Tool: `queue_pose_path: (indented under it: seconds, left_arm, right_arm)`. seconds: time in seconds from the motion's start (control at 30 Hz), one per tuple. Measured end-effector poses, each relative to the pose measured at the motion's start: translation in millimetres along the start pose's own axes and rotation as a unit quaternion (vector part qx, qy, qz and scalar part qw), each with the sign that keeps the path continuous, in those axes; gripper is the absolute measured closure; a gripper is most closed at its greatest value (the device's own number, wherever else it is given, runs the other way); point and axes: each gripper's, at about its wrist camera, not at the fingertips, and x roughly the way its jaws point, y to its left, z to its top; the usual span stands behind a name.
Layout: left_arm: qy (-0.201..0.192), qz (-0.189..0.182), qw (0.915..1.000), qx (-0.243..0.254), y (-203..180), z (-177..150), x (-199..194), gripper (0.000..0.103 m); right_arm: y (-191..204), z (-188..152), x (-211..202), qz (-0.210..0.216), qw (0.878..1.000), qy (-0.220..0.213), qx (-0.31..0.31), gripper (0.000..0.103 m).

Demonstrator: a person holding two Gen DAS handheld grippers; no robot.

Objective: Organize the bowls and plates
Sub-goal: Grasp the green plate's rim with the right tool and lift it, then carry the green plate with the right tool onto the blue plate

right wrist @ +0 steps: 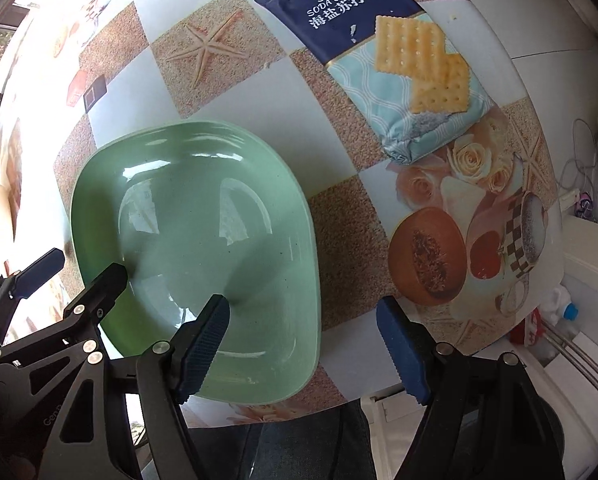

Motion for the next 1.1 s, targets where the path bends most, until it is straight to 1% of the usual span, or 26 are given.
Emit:
queue_pose_path:
  seconds: [0.07,0.1,0.13,0.17,0.2,0.23,0.27,0.3,0.33,0.4,0.5,0.63,0.87,0.9,0.93,1.07,1.1]
  left_arm:
    - [0.0,-0.008,0.9999,-0.007,-1.1,-0.5,0.5,0.028]
    - [-0.002,-0.008,0.9999,-0.008,-0.1,-1.5,0.8,0.032]
    - [-0.005,-0.01,0.9999,-0.008,-0.4,-4.2,1.3,0.035]
    - [-0.007,-0.013,0.9999,-0.007,1.7,-7.0,-1.5,0.041]
    - [-0.009,-0.014,0.9999,-0.003,-0.3,-8.4,-2.4,0.049]
    - [-0.012,-0.016,0.9998,0.001,-1.9,-10.3,-3.8,0.056]
    - [-0.011,-0.021,0.9997,0.006,-2.1,-17.3,-16.5,0.07]
    - [-0.008,-0.025,0.9996,0.007,0.5,-21.8,-18.1,0.075]
    - [-0.006,-0.022,0.9997,0.006,1.8,-24.1,-18.1,0.075]
    - [-0.005,-0.022,0.9998,-0.002,10.7,-33.4,-20.5,0.075]
    - [-0.002,-0.021,0.9997,-0.015,24.1,-48.2,-20.9,0.075]
    - [0.004,-0.017,0.999,-0.041,44.9,-74.2,-20.9,0.075]
    - [0.023,-0.026,0.9965,-0.076,75.3,-122.8,-18.3,0.075]
    - [0.025,-0.027,0.9961,-0.081,80.0,-130.3,-18.0,0.075]
    - [0.026,-0.028,0.9955,-0.087,84.4,-136.7,-17.4,0.075]
    - [0.027,-0.032,0.9926,-0.114,107.9,-157.1,-20.1,0.075]
    - [0.025,-0.032,0.9919,-0.12,120.7,-166.9,-21.1,0.075]
  right_arm:
    - [8.5,-2.2,-2.1,-0.011,1.0,-0.003,-0.014,0.034]
    - [11.3,-2.0,-3.4,-0.01,1.0,-0.005,-0.017,0.04]
    - [13.1,-1.9,-4.9,-0.009,1.0,-0.007,-0.018,0.051]
    - [14.3,9.5,-7.1,-0.005,1.0,-0.008,-0.019,0.058]
    - [16.9,11.5,-8.7,0.003,1.0,-0.006,-0.019,0.069]
    - [18.2,14.4,-8.2,0.005,1.0,0.0,-0.017,0.07]
    - [20.0,16.2,-8.0,0.006,1.0,0.003,-0.016,0.07]
    - [24.5,20.0,-9.7,0.007,1.0,0.005,-0.017,0.073]
    - [27.4,19.9,-8.2,0.011,1.0,0.007,-0.019,0.079]
    - [38.7,19.9,-4.9,0.025,0.999,0.019,-0.027,0.082]
    - [59.2,17.0,-2.7,0.006,0.998,0.02,-0.055,0.082]
    - [85.7,12.1,-1.3,0.006,0.996,0.027,-0.086,0.082]
    - [134.2,6.9,1.2,0.001,0.988,0.037,-0.147,0.081]
    - [139.9,1.4,-2.9,0.0,0.987,0.039,-0.155,0.081]
    - [137.0,3.2,1.1,-0.002,0.986,0.039,-0.162,0.081]
    - [166.4,-1.2,2.2,-0.011,0.98,0.042,-0.194,0.081]
    - [173.5,-2.5,1.8,-0.013,0.978,0.042,-0.203,0.081]
